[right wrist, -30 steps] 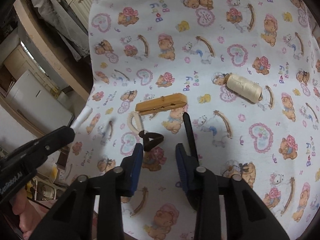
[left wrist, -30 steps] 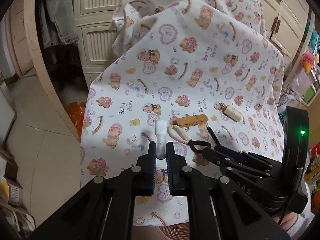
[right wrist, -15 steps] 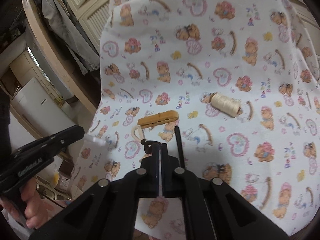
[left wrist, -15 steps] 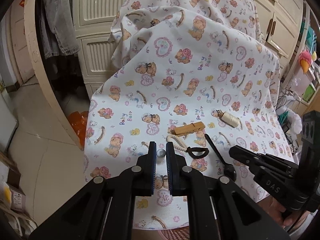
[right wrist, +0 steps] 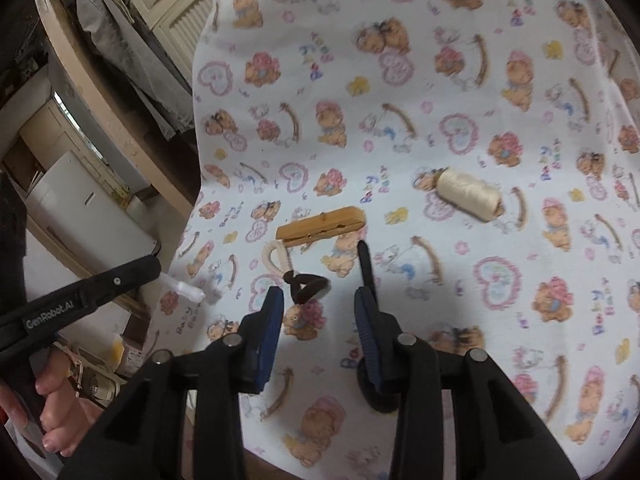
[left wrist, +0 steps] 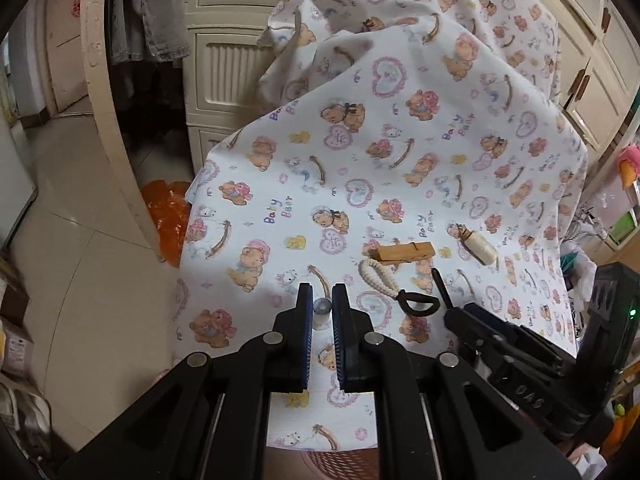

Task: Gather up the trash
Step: 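Grasp the black hair tie with the right gripper while the left gripper holds the white stick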

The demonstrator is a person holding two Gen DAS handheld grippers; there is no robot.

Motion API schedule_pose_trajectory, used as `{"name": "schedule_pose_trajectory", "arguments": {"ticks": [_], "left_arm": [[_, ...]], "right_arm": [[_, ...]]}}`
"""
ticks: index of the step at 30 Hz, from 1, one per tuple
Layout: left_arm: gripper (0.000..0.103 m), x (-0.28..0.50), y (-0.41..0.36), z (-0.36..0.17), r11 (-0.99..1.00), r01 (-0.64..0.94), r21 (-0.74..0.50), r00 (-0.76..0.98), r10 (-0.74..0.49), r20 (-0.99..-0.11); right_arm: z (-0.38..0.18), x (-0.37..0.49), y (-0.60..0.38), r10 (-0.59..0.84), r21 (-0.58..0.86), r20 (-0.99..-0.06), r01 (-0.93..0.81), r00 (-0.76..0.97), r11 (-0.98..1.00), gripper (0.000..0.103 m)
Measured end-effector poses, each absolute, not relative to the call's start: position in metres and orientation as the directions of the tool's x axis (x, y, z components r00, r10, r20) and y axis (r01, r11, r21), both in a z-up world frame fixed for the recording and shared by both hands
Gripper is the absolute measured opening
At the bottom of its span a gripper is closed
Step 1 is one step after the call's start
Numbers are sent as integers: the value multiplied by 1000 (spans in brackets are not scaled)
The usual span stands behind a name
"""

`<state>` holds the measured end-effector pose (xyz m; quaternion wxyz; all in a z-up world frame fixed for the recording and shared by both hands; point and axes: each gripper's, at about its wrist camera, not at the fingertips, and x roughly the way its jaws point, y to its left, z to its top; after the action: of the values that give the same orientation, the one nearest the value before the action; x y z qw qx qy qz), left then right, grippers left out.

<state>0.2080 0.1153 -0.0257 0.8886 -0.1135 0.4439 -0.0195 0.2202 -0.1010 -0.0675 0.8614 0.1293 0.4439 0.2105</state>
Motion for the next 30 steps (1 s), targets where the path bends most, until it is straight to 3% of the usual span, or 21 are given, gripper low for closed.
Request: {"name": "schedule_pose_trajectory", "arguments": {"ticks": [7, 11, 18, 30], "left_arm": [[8, 212, 102, -26, 992, -52, -119, 610, -62, -790], [8, 211, 102, -26, 991, -34, -131, 606, -84, -791], [8, 213, 109, -23, 982, -50, -182, 610, -114, -784], [8, 208, 93, -22, 993, -7, -115, 627, -85, -775]], "right_arm": [[-77, 232, -84, 421, 352, -733, -233, 535, 907, 26], [-86, 235, -80, 372, 307, -751, -211, 546, 928, 4], [-60, 219, -93, 335, 251, -683, -222, 649, 942, 3], [-45, 207, -145, 313, 287, -675, -153, 668, 946, 3]]}}
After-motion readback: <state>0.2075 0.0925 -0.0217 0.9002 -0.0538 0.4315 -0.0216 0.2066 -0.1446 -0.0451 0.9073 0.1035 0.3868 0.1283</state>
